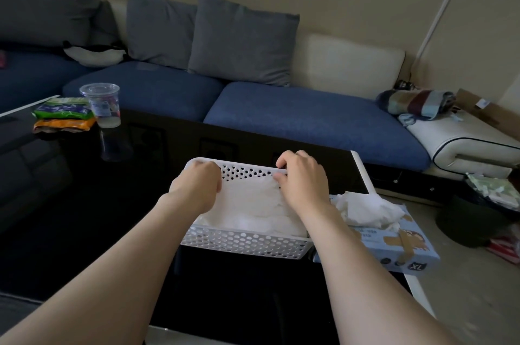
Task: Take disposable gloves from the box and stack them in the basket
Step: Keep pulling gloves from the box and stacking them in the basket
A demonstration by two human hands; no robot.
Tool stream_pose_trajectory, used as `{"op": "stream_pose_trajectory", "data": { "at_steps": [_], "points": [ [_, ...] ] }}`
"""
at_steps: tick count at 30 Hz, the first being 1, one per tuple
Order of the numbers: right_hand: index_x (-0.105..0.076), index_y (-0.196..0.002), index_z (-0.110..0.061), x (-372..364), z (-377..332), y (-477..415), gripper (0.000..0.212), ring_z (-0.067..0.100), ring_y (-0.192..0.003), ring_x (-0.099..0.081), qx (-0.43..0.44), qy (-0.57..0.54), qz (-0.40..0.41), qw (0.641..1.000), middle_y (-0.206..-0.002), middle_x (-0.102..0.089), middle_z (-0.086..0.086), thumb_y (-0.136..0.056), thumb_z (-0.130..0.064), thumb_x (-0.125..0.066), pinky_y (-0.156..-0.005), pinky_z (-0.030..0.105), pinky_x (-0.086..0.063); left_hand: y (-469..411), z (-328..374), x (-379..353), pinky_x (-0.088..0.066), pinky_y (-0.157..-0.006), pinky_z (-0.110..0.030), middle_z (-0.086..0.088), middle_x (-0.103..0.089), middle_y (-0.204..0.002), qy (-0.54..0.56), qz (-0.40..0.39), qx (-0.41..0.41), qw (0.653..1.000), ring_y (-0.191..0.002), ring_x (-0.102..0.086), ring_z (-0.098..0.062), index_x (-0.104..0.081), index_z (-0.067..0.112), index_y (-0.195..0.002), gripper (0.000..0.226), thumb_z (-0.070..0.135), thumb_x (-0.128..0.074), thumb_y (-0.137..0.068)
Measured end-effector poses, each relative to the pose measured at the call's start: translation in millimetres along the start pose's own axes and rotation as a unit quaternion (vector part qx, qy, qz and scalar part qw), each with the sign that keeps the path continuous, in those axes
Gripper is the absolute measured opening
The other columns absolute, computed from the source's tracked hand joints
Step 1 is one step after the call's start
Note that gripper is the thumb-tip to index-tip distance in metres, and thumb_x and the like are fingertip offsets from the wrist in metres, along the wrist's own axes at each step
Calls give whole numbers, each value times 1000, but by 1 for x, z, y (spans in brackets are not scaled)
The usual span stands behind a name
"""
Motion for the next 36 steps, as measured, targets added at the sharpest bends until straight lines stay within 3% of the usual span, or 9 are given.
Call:
{"op": "stream_pose_trajectory", "data": {
  "at_steps": [4,7,10,14,22,27,32,34,36],
  "points": [
    [-72,-97,-22,7,6,-4,4,13,-77,-68,-37,-113,-11,993,-85,-69,-7,-100,-19,-73,-65,31,-57,3,13,3,-47,-75,-34,-5,-51,-120,-126,-10,-26,992,-100,-52,-25,-66,16,-120,32,-3,-58,-95],
    [-74,-97,-26,15,7,-2,8,8,-72,-68,-27,-153,-65,986,-79,-70,-9,-95,-18,-75,-71,34,-63,6,32,5,-43,-90,-37,-8,-44,-134,-213,7,-92,973,-121,-40,-31,-65,22,-125,35,4,-63,-95],
    [-76,-98,-32,19,-1,9,16,12,-81,-68,-5,-146,-187,972,-90,-69,-8,-86,-23,-81,-71,33,-61,7,43,-5,-45,-98,-38,-6,-42,-136,-183,-23,-160,970,-123,-39,-28,-65,25,-128,38,4,-62,-96],
    [-77,-105,-35,16,-13,29,30,10,-93,-60,31,-64,-317,946,-105,-60,-8,-81,-19,-87,-69,28,-50,6,29,-31,-43,-110,-49,-2,-38,-146,-93,-172,-119,974,-137,-40,-30,-46,38,-143,48,26,-64,-101],
    [-81,-104,-24,21,-17,28,22,14,-98,-66,74,-15,-279,957,-110,-66,-5,-94,-10,-68,-83,37,-63,14,23,-39,-28,-120,-61,-10,-20,-165,-118,-275,-84,950,-153,-20,-41,-25,53,-154,56,54,-50,-105],
    [-79,-98,-22,32,-26,27,22,19,-97,-68,92,-2,-254,963,-100,-66,-5,-86,-6,-70,-76,39,-63,11,22,-43,-17,-124,-64,-11,-8,-172,-118,-282,-75,949,-157,-12,-46,-23,61,-153,46,63,-29,-107],
    [-81,-105,-24,16,-17,40,16,16,-87,-69,59,35,-373,925,-104,-68,-3,-92,-18,-76,-79,38,-65,7,21,-49,0,-126,-64,-9,0,-176,-85,-307,-88,944,-160,9,-39,-23,61,-153,54,74,-15,-101],
    [-83,-106,-23,11,-13,43,15,18,-87,-72,45,29,-402,914,-103,-74,-1,-94,-28,-74,-79,38,-66,8,22,-47,-8,-126,-64,-11,-9,-173,-79,-294,-91,948,-160,2,-41,-30,55,-150,52,73,-28,-101],
    [-83,-100,-23,15,-13,41,14,19,-84,-73,40,31,-383,923,-100,-74,0,-91,-24,-73,-74,37,-67,9,25,-41,-29,-119,-61,-9,-29,-158,-92,-255,-105,957,-150,-25,-39,-37,49,-138,48,70,-50,-97]
  ]
}}
Point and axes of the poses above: each hand's wrist, its own y-axis away from the middle knuckle, its own x-axis out of the back of the hand, z = x × y, the point moved 6 cm from there along -y, towards the middle knuckle
